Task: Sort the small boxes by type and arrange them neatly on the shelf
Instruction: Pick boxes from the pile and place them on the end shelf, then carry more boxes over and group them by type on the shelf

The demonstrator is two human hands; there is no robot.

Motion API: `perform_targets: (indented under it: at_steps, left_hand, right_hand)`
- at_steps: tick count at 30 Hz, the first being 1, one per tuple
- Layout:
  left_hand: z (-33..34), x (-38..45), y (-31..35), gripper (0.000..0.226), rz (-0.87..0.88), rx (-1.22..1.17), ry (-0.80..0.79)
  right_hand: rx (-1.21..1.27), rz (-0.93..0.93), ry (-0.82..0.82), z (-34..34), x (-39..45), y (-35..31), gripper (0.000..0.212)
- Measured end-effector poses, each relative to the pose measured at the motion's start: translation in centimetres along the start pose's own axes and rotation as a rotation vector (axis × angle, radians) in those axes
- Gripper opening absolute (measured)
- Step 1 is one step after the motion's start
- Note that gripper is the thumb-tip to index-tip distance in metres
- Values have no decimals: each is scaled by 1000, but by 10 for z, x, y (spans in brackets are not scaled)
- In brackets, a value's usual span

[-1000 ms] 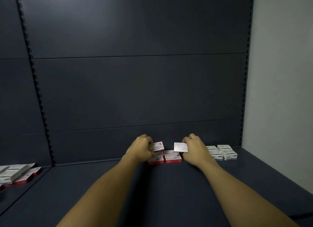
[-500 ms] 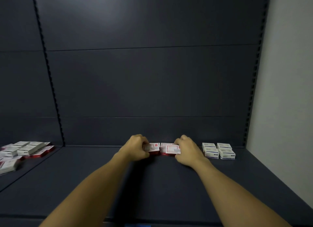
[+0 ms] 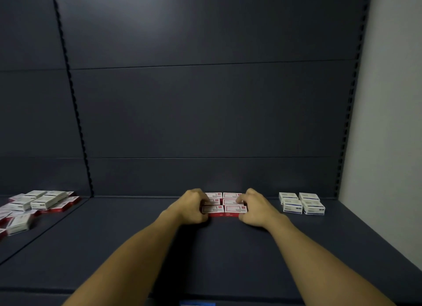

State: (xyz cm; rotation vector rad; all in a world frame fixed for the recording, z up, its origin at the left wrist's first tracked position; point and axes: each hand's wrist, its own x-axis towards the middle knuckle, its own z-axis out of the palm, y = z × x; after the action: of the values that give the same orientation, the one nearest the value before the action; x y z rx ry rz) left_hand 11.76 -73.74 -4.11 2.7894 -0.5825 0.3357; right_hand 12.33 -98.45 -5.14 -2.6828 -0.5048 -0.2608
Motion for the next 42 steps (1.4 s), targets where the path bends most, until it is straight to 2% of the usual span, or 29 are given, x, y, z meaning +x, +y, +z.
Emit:
perform_targets:
  at_steps: [3, 6, 9, 16, 22, 29, 35, 42]
  left_hand:
    - [2, 2, -5, 56, -35, -39, 32]
    - [5, 4, -11, 61, -102, -65, 57]
    - [8, 6, -14, 63, -182, -115, 33]
    - [8, 14, -16, 79, -184, -116, -30]
    - [8, 12, -10, 75, -162, -145, -51]
    - [8, 10, 4, 81, -204, -170, -80]
    - [-12, -14, -2, 63, -296, -76, 45]
    - [-56, -92, -39, 37, -532, 94, 131]
  right_hand:
    - [15, 27, 23, 0, 3, -1, 62]
    - [28, 70, 34, -2, 6, -1, 62]
    - [58, 86, 10, 0, 11, -2, 66]
    - [75, 106, -34, 1, 18, -5, 78]
    - [57, 115, -61, -2, 16, -3, 78]
    - [-12, 109, -50, -13, 10, 2, 65]
    - [-73, -20, 63, -23, 15, -8, 58]
    - [-80, -219, 94, -3, 28, -79, 37]
